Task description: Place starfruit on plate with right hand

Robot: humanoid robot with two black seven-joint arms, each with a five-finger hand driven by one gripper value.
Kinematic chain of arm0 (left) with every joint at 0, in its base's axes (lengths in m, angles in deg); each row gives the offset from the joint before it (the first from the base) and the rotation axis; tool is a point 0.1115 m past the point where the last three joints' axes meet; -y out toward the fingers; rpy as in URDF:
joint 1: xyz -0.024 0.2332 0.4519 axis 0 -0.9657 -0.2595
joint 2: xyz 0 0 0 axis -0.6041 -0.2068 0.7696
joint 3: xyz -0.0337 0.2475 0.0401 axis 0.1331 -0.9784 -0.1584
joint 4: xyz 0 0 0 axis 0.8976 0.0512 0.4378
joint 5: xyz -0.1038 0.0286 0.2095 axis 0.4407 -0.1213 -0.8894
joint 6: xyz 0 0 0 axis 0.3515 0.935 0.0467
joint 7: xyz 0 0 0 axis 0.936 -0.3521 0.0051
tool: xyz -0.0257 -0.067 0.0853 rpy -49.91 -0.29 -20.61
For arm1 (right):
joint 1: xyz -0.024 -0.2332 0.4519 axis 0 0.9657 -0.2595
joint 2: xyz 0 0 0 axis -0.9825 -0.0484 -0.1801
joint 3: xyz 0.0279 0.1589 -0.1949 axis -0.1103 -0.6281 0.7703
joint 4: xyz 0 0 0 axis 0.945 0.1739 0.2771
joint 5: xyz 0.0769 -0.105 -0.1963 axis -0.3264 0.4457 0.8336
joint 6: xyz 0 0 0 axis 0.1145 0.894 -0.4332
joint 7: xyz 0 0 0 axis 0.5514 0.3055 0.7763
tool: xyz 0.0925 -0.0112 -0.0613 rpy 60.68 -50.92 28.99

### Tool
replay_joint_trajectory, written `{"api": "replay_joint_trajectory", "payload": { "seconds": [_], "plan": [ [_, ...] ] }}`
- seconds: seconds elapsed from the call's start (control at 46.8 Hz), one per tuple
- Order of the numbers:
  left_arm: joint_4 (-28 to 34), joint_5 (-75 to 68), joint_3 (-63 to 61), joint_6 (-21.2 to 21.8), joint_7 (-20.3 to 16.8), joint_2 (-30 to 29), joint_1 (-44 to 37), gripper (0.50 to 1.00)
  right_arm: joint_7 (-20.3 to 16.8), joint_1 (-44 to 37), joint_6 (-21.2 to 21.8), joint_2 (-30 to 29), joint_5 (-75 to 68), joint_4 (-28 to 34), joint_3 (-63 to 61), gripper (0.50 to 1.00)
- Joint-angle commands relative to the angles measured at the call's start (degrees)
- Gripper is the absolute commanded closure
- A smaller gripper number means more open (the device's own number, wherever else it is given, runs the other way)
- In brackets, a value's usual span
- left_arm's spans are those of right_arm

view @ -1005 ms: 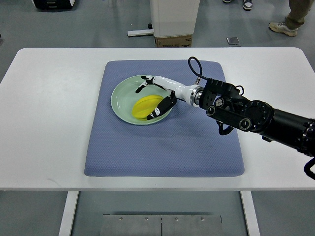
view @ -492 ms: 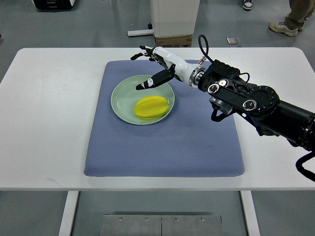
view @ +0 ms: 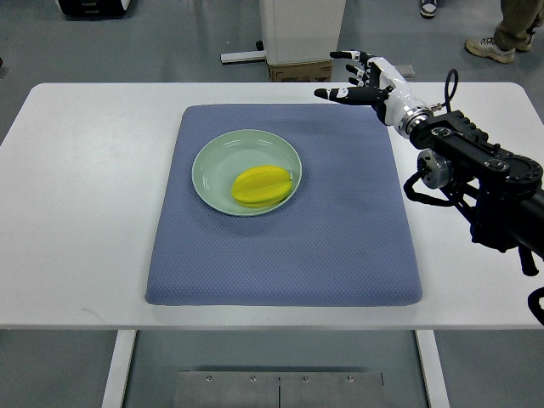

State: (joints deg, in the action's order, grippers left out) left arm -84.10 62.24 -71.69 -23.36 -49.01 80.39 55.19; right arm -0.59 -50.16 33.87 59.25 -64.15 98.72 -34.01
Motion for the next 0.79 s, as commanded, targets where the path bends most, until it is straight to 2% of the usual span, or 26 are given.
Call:
{"api": "replay_joint_trajectory", "payload": {
  "seconds": [0.0, 0.128, 0.77],
  "plan": [
    [0.00, 0.00, 0.05, 0.00, 0.00, 0.00, 0.01, 0.500, -1.27, 1.40, -0.99, 0.48, -1.68, -0.19, -3.55, 0.500],
    [0.00, 0.00, -0.03, 0.00, 0.00, 0.00, 0.01, 0.500, -2.86, 3.24, -1.17, 2.24, -3.53, -0.19, -6.63, 0.500],
    [0.00, 0.00, -0.03, 0.00, 0.00, 0.00, 0.01, 0.500, -2.60, 6.14, -1.17, 3.64, -3.61, -0.11, -6.90, 0.500]
  ]
}}
